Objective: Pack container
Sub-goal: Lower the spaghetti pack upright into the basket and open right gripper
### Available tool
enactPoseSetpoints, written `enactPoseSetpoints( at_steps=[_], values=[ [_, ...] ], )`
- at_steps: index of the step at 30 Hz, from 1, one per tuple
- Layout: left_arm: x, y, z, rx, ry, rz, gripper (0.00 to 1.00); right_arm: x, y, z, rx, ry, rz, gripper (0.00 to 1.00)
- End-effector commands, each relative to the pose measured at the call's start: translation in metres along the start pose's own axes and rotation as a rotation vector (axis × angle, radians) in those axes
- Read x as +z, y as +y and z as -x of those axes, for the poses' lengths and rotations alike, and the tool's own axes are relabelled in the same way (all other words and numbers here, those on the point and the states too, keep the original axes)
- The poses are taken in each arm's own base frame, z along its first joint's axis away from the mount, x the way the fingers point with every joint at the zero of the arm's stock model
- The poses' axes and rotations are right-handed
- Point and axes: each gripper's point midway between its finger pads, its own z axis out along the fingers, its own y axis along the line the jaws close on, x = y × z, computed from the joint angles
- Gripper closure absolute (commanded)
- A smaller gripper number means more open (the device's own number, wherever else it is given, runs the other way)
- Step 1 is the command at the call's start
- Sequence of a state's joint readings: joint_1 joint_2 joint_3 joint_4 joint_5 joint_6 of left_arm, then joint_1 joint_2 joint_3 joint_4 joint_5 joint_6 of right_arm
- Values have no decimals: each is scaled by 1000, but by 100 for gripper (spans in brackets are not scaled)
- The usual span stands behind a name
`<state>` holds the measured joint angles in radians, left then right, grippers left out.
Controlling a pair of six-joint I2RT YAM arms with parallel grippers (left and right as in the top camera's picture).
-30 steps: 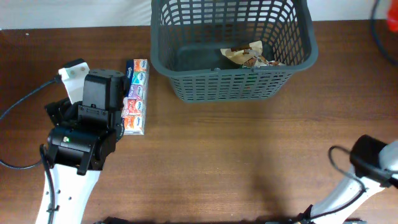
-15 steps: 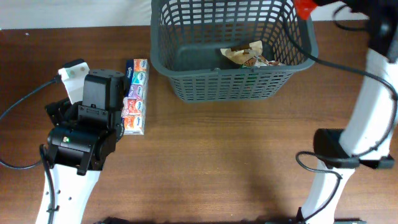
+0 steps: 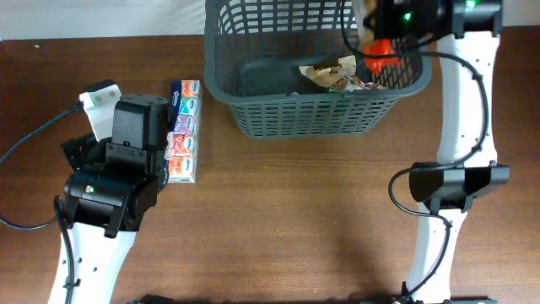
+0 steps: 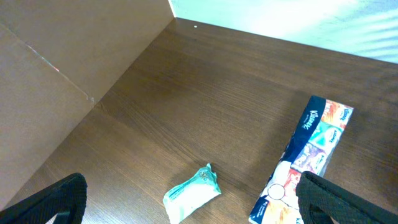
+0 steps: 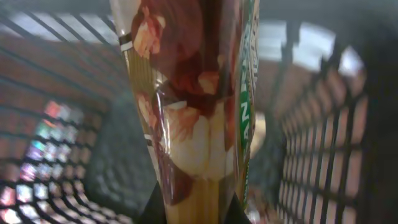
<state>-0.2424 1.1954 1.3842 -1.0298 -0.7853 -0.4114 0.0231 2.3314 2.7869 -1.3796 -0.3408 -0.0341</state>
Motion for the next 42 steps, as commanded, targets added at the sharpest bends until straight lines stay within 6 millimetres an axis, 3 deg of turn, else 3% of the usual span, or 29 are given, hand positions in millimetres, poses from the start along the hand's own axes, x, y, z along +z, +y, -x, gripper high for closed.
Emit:
enactPoseSetpoints(
  at_steps=[1,17,24,27,28,29,30,31,32,34,38,42],
  values=[
    [-1,2,4,-18,-6,6,0,-2,-2,-4,-13,12,-29,96],
    [-1,2,4,-18,-6,6,0,58,-23,-83,79,291,-26,96],
    [-1,2,4,-18,-6,6,0,72,-27,-108,105,367,-22,86],
    [-1,2,4,-18,-6,6,0,72,-26,-109,107,370,-21,75],
    [-1,2,4,-18,-6,6,0,72,-26,-108,107,369,-22,66],
    [-1,2,4,-18,-6,6,1,72,-26,-109,110,370,-22,52],
    [-1,2,4,-18,-6,6,1,72,-26,-109,110,370,-22,30],
    [-1,2,4,-18,-6,6,0,71,-26,-109,110,371,-22,15],
    [-1,2,4,-18,-6,6,0,71,-26,-109,110,371,-22,7],
    [-1,2,4,-18,-6,6,0,71,-26,-108,109,369,-22,1],
    [-1,2,4,-18,-6,6,0,66,-25,-104,107,361,-22,1],
    [-1,2,4,-18,-6,6,1,51,-20,-87,90,312,-24,1]
  ],
)
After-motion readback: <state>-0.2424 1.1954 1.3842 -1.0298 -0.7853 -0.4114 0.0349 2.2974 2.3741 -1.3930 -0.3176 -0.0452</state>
